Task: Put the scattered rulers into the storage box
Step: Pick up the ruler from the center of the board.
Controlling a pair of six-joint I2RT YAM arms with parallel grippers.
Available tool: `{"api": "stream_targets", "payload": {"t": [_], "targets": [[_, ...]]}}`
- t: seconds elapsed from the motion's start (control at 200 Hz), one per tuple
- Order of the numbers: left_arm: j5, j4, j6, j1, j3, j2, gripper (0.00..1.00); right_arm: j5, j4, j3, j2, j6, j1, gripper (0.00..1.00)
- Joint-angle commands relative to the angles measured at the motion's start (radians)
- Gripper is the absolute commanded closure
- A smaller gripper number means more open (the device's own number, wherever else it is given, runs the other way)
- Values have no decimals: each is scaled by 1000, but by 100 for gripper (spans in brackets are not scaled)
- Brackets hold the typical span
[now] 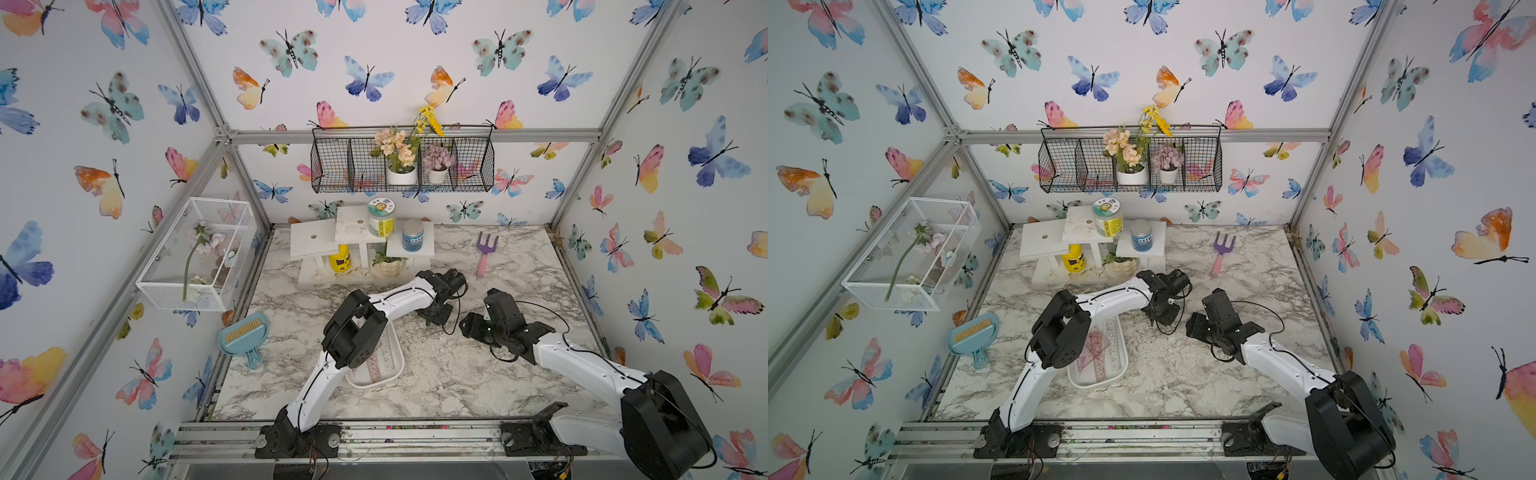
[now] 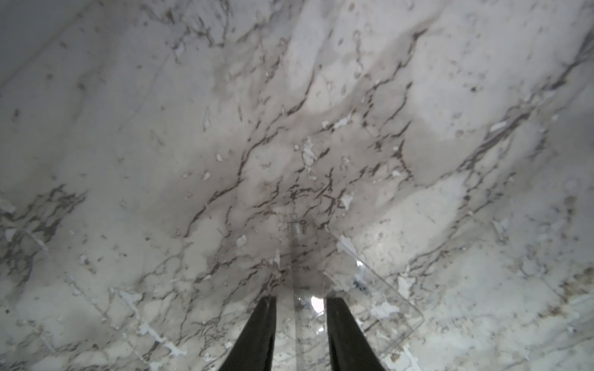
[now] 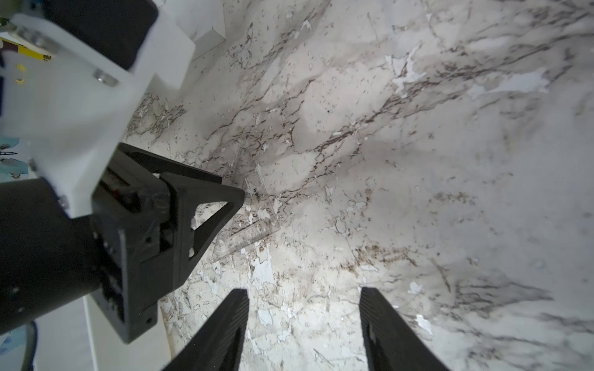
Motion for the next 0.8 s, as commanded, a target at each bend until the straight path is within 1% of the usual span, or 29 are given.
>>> {"api": "stream_targets", "payload": {"t": [0.0,0.21,0.375,0.586,0.796], "targets": [[53,-45,-14,-3,-10,-2,68,23,10,15,3,-13,3,38],[58,-38,-22,-5,-43,-23,67,19,17,5,0,-7,3,39],[83,-77,-17,-5,-41,1,66,22,19,8,-1,-4,3,39],[95,-77,-13,-5,-127,-21,70,23,24,12,6,3,3,39],[88,-86,-3,-13,-153,-18,73,11,52,12,35,15,3,39]]}}
